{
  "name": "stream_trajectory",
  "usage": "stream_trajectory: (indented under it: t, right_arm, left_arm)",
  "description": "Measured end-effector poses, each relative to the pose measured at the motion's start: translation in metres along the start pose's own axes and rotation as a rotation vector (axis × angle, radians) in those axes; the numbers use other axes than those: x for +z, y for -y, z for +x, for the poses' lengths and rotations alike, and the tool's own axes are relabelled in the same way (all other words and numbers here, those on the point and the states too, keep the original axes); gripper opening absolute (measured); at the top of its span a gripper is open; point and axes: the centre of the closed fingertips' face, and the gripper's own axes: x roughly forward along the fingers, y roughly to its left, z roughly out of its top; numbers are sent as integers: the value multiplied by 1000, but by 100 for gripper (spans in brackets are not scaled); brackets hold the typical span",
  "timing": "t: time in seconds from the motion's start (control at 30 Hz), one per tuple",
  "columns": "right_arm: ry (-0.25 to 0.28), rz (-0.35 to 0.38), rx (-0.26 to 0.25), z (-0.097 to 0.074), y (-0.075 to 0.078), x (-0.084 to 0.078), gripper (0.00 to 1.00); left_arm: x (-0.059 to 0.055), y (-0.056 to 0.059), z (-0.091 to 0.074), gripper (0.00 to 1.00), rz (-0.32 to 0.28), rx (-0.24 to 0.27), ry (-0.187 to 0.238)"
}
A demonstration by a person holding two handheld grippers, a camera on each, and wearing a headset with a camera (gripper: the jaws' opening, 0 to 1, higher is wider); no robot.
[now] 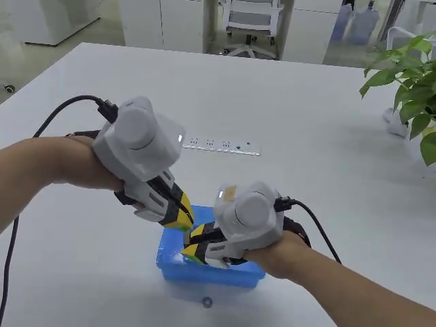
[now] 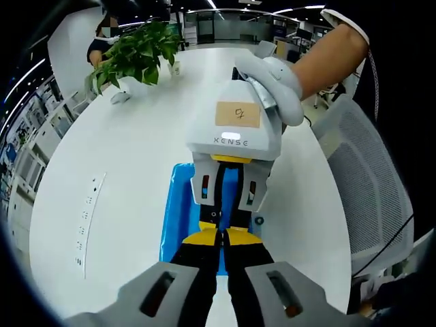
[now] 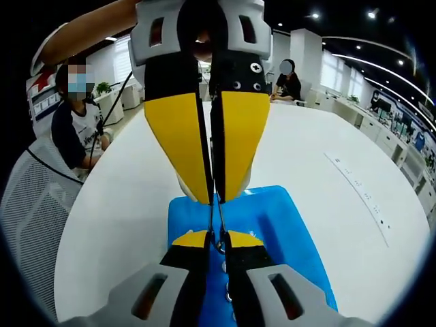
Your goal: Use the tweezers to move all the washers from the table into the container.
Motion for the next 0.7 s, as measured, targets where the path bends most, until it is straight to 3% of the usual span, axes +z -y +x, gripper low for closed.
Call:
stream_trajectory:
  t: [0.4, 0.7]
  right_arm:
    - [-6, 14, 10, 4, 0, -4, 11]
    - [0, 8, 2, -2, 0, 0, 11]
  left_arm:
    - [-3, -1, 3, 5, -3, -9, -4]
    - [2, 1, -1, 5, 10, -3, -2]
